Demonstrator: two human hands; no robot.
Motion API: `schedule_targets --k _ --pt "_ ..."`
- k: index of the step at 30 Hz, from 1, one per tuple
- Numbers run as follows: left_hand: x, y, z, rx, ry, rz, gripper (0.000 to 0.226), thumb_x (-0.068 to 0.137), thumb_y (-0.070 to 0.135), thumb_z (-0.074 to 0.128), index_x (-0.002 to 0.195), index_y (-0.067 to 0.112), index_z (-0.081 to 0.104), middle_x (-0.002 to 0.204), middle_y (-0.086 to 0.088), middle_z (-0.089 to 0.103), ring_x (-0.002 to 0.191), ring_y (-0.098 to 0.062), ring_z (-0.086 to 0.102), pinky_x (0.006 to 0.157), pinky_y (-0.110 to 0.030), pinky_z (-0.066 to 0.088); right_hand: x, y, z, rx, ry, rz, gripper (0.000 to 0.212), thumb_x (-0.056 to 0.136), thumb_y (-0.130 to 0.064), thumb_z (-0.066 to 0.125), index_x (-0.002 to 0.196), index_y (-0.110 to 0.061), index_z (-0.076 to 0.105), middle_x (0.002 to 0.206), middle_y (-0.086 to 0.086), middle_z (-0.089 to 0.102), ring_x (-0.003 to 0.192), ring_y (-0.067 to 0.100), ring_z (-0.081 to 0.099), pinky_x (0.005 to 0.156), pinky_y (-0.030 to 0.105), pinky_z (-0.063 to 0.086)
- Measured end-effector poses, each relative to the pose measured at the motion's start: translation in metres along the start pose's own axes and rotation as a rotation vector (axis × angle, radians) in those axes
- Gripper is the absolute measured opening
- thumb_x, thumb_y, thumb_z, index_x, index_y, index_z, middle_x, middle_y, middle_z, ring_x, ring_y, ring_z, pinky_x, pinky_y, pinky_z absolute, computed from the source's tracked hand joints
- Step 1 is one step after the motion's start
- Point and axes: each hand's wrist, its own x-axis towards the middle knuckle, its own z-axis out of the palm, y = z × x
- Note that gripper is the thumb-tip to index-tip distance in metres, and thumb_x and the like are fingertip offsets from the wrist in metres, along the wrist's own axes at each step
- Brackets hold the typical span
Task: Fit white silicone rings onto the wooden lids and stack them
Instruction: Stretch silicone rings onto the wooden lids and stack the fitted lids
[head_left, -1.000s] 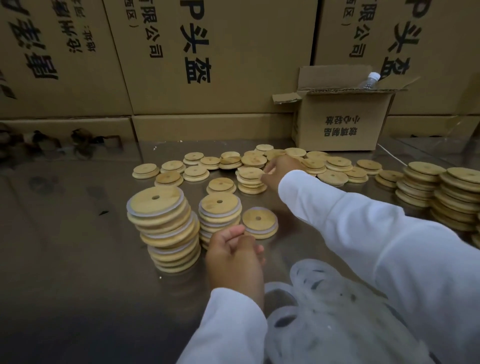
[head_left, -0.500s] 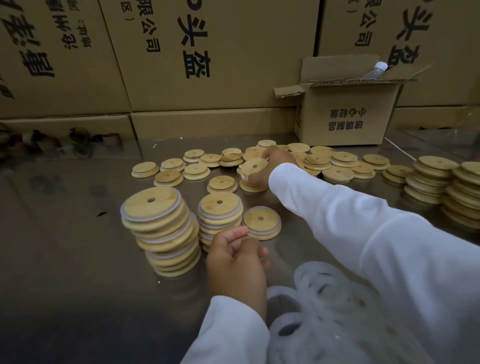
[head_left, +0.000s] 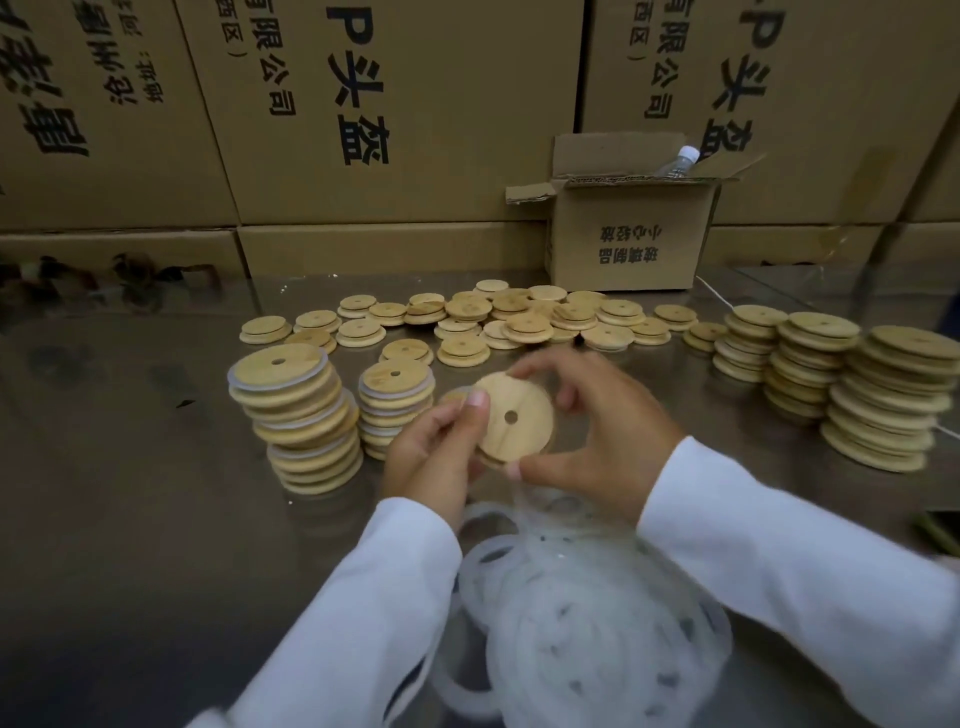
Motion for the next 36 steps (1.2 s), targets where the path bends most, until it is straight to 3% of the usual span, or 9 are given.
schedule_targets --k 5,7,10,13,16,20,26,33,36 --pt "0.001 -0.004 -0.005 0.052 -0.015 0.023 0.016 0.073 0.026 0.067 0.082 0.013 0.069 0.087 -0.014 0.071 0.090 -0.035 0.065 0.085 -0.047 0.052 -0.027 0.019 0.004 0.180 -0.045 0.029 0.056 0.066 -0.032 0.078 0.107 -0.055 0.047 0.094 -0.008 0.052 0.086 0.003 0.049 0.069 0.007 0.037" --pt "0.004 -0.004 -0.007 0.039 0.022 0.026 0.006 0.080 0.021 0.066 0.078 0.017 0.069 0.084 -0.011 0.071 0.089 -0.032 0.066 0.086 -0.047 0.052 -0.028 0.033 0.007 0.228 0.021 0.138 0.036 0.074 -0.029 0.072 0.102 -0.045 0.056 0.090 -0.003 0.055 0.084 0.009 0.052 0.070 0.010 0.040" --pt "0.007 -0.005 -0.008 0.033 0.032 0.030 0.009 0.084 0.018 0.063 0.077 0.018 0.068 0.082 -0.007 0.070 0.084 -0.026 0.065 0.076 -0.042 0.055 -0.026 0.052 0.010 0.041 0.053 0.322 0.008 0.081 -0.030 0.066 0.089 -0.029 0.066 0.082 -0.009 0.054 0.073 0.004 0.051 0.064 0.011 0.037" --pt "0.008 -0.007 -0.009 0.024 0.024 0.020 0.011 0.085 0.017 0.062 0.074 0.017 0.067 0.079 -0.005 0.069 0.080 -0.022 0.066 0.062 -0.034 0.057 -0.025 0.056 0.012 -0.047 0.031 0.384 0.010 0.080 -0.037 0.066 0.077 -0.028 0.067 0.071 -0.017 0.050 0.064 -0.003 0.047 0.049 0.003 0.031" --pt "0.008 -0.009 -0.009 0.014 0.017 0.016 0.010 0.085 0.016 0.061 0.078 0.012 0.065 0.084 -0.009 0.068 0.082 -0.024 0.065 0.061 -0.035 0.057 -0.021 0.056 0.014 -0.020 0.028 0.379 0.011 0.075 -0.037 0.072 0.073 -0.026 0.068 0.069 -0.017 0.050 0.064 -0.004 0.047 0.050 -0.001 0.035" --pt "0.008 -0.007 -0.009 -0.001 0.032 0.010 0.007 0.086 0.016 0.059 0.083 0.011 0.063 0.097 -0.014 0.066 0.095 -0.029 0.063 0.074 -0.043 0.054 -0.019 0.056 0.016 0.072 0.000 0.416 0.011 0.070 -0.032 0.076 0.069 -0.029 0.067 0.072 -0.013 0.058 0.066 0.001 0.052 0.053 0.011 0.036" --pt "0.008 -0.003 -0.008 -0.030 0.023 0.010 0.007 0.088 0.014 0.057 0.083 0.011 0.061 0.093 -0.009 0.065 0.090 -0.025 0.063 0.067 -0.038 0.058 -0.020 0.057 0.016 0.167 0.121 0.393 0.016 0.073 -0.020 0.074 0.060 -0.027 0.067 0.066 -0.005 0.066 0.063 0.009 0.058 0.058 0.018 0.043" --pt "0.008 0.003 -0.007 -0.157 0.134 -0.110 0.019 0.092 0.016 0.051 0.106 0.003 0.055 0.121 -0.021 0.055 0.102 -0.036 0.056 0.056 -0.039 0.051 -0.021 0.044 -0.003 0.575 0.372 0.210 0.016 0.077 -0.008 0.070 0.071 -0.022 0.066 0.069 -0.011 0.067 0.067 0.001 0.060 0.065 0.007 0.046" --pt "0.006 0.005 -0.006 -0.133 0.106 -0.150 0.020 0.092 0.017 0.052 0.107 0.004 0.055 0.122 -0.022 0.054 0.101 -0.038 0.056 0.051 -0.041 0.053 -0.023 0.035 -0.010 0.766 0.318 0.192 0.011 0.077 -0.008 0.067 0.077 -0.018 0.067 0.063 -0.012 0.068 0.062 -0.003 0.060 0.061 0.009 0.048"
